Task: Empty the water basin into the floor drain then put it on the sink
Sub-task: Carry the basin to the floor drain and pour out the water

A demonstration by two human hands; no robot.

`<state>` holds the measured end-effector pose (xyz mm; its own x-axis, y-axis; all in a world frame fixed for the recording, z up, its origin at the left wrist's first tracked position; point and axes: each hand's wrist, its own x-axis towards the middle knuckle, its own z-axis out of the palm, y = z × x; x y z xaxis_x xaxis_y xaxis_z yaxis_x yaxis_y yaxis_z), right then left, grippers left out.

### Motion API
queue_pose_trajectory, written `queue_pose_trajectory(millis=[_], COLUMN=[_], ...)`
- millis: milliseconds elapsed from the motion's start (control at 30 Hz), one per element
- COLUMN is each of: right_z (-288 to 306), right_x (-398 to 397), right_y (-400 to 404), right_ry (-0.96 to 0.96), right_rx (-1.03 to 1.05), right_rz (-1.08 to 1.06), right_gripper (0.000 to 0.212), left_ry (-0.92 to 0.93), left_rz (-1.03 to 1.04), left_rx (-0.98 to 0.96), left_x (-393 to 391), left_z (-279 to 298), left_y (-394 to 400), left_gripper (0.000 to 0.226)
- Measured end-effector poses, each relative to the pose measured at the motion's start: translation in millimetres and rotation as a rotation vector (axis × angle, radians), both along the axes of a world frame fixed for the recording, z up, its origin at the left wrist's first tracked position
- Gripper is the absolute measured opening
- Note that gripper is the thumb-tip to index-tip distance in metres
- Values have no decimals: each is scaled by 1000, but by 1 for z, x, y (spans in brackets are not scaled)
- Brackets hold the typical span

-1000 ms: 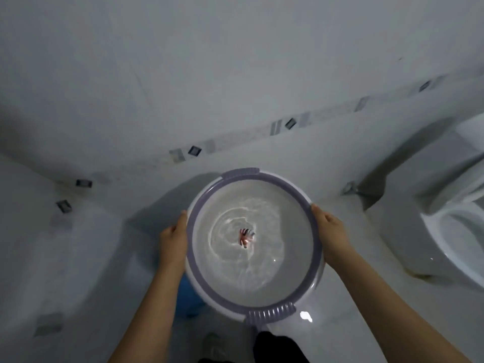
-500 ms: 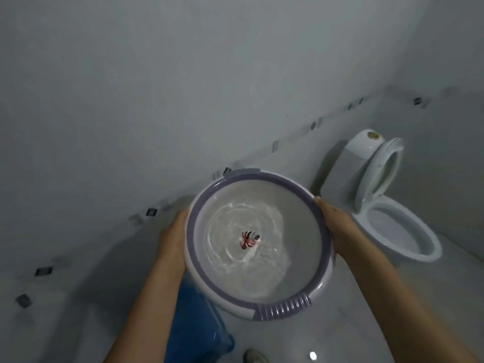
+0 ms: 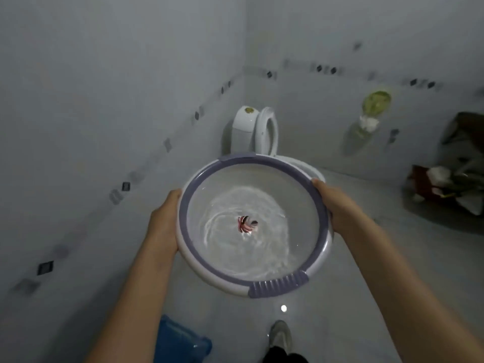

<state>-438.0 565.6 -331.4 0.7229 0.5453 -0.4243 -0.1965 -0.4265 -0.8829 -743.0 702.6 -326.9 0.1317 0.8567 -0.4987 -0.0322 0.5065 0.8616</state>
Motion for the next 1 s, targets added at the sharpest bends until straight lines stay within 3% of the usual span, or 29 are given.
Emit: queue_pose_trajectory(millis=[200, 367, 767, 933, 1000], right_z=[4, 1, -7, -14, -21], right_x=[61, 130, 292, 354, 381], right_y=[-67, -127, -231, -260, -270], right_ry=[18, 47, 69, 106, 105], right_rx=[59, 87, 175, 199, 187], right_rz=[-184, -297, -522, -604, -636], right_gripper=[31, 37, 27, 28, 29], left_ry=[59, 95, 152, 163, 165], left_rz=[-174, -293, -546, -634, -689], left_rx=[58, 99, 130, 173, 192], left_x=[91, 190, 416, 511, 547], left_z=[4, -1, -18, -20, -26], left_y=[-15, -38, -97, -112, -119], left_gripper=[23, 24, 36, 20, 30])
